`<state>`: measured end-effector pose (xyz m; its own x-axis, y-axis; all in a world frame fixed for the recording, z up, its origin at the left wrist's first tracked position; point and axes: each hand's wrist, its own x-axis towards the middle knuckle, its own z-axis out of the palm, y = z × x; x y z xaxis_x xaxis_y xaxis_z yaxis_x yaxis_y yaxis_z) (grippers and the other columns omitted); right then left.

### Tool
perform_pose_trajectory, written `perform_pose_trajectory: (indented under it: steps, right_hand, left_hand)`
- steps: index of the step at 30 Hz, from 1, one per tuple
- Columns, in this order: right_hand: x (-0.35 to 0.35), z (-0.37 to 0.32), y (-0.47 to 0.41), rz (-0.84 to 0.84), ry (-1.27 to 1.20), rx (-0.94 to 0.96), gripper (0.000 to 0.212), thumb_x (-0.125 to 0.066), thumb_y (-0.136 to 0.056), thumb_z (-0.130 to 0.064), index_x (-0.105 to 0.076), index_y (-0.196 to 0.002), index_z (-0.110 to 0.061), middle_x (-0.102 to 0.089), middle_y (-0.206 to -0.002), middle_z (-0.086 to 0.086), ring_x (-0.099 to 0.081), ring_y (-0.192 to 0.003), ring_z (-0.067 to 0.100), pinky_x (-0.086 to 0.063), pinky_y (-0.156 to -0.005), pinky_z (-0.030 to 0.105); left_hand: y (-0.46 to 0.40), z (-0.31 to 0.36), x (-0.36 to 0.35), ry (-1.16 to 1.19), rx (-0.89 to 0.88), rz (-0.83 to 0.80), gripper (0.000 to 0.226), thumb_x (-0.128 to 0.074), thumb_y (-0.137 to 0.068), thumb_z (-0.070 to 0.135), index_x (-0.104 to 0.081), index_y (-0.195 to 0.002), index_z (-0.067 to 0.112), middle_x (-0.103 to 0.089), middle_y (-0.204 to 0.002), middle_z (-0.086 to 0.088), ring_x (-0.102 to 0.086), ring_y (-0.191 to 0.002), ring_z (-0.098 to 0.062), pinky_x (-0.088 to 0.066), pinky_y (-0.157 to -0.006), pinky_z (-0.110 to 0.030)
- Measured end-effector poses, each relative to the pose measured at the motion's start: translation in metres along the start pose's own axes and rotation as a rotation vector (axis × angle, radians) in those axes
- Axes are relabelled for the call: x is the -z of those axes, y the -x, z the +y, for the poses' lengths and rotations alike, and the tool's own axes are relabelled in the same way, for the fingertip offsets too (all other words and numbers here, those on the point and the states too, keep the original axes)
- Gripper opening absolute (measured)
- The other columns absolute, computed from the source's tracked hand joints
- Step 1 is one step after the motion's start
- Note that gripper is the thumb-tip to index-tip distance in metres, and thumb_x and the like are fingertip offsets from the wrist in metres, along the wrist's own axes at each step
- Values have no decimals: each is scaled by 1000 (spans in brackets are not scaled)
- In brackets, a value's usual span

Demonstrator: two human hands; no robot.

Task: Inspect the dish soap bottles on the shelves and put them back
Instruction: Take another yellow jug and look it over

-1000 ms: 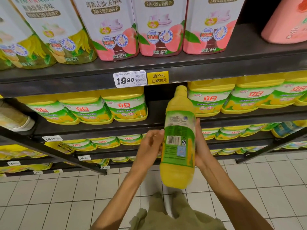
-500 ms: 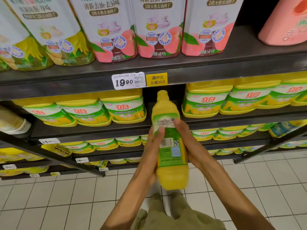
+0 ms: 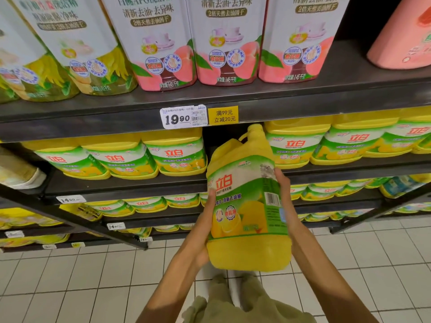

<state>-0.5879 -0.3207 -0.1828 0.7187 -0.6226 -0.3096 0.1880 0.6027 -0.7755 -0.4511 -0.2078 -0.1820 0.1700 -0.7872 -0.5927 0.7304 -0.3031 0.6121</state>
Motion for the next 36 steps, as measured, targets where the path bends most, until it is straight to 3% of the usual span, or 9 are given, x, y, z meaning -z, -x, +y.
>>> perform_pose_trajectory:
  steps: [8, 12, 15, 21, 25, 28, 30, 32, 36]
  right_hand:
    - [10, -2, -17, 5, 122, -89, 61, -65, -83, -40, -52, -137, -13, -65, -127, 15, -63, -116, 33, -48, -101, 53]
    - [15, 4, -11, -31, 136, -62, 76, -77, -74, -46, -51, -136, -10, -66, -125, 14, -64, -115, 32, -53, -95, 49]
    - [25, 2, -3, -51, 215, 24, 97, -93, -40, -56, -56, -119, -12, -75, -105, 3, -72, -98, 19, -60, -78, 33]
    - [19, -31, 12, -218, 407, 190, 63, -92, -44, -55, -75, -102, -41, -75, -95, -18, -70, -93, 1, -56, -75, 17]
    - [12, -52, 18, -183, 573, 301, 62, -80, -37, -29, -67, -96, -19, -70, -74, -30, -65, -74, -15, -50, -59, 5]
    - [3, -65, 22, -196, 621, 342, 38, -76, -32, -27, -74, -69, -36, -67, -64, -31, -63, -65, -16, -47, -55, 3]
    - [-3, -72, 21, -315, 534, 364, 56, -92, -34, -41, -75, -87, -47, -72, -80, -27, -68, -80, -9, -53, -66, 10]
    - [-4, -72, 18, -332, 451, 347, 68, -91, -48, -54, -71, -108, -31, -74, -97, -20, -70, -94, 0, -56, -75, 18]
    - [6, -55, 18, -251, 364, 262, 76, -91, -49, -53, -61, -110, -18, -76, -102, -6, -72, -97, 13, -58, -76, 26]
  left_hand:
    - [4, 11, 0, -373, -121, 263, 97, -73, -50, 64, -47, -136, 25, -66, -122, -5, -66, -106, -26, -52, -94, -47]
    - [6, 10, 7, -453, -269, 199, 80, -78, -51, 50, -55, -124, 27, -73, -105, 6, -71, -90, -9, -58, -68, -21]
    - [11, 9, 13, -615, -389, 101, 72, -82, -55, 36, -54, -120, 26, -72, -106, 8, -67, -101, -8, -54, -75, -17]
    - [22, 27, 11, -652, -530, -13, 80, -90, -43, 42, -55, -113, 29, -72, -102, 18, -67, -96, 1, -53, -72, -12]
    - [26, 39, 9, -711, -617, 30, 76, -90, -37, 37, -57, -104, 29, -71, -96, 26, -65, -91, 8, -50, -67, -6]
    - [29, 45, 4, -725, -680, 17, 88, -90, -32, 44, -57, -111, 23, -72, -98, 18, -66, -94, 5, -50, -71, -8]
    - [32, 48, -2, -719, -709, -14, 107, -89, -30, 60, -55, -119, 12, -71, -104, 5, -66, -99, -2, -52, -75, -14]
    - [33, 48, -8, -697, -718, -74, 119, -85, -35, 66, -50, -125, -3, -68, -111, -4, -67, -101, -8, -54, -77, -19]
    - [35, 32, -10, -634, -608, -121, 118, -87, -42, 59, -44, -130, -6, -67, -116, -15, -66, -107, -22, -56, -80, -28]
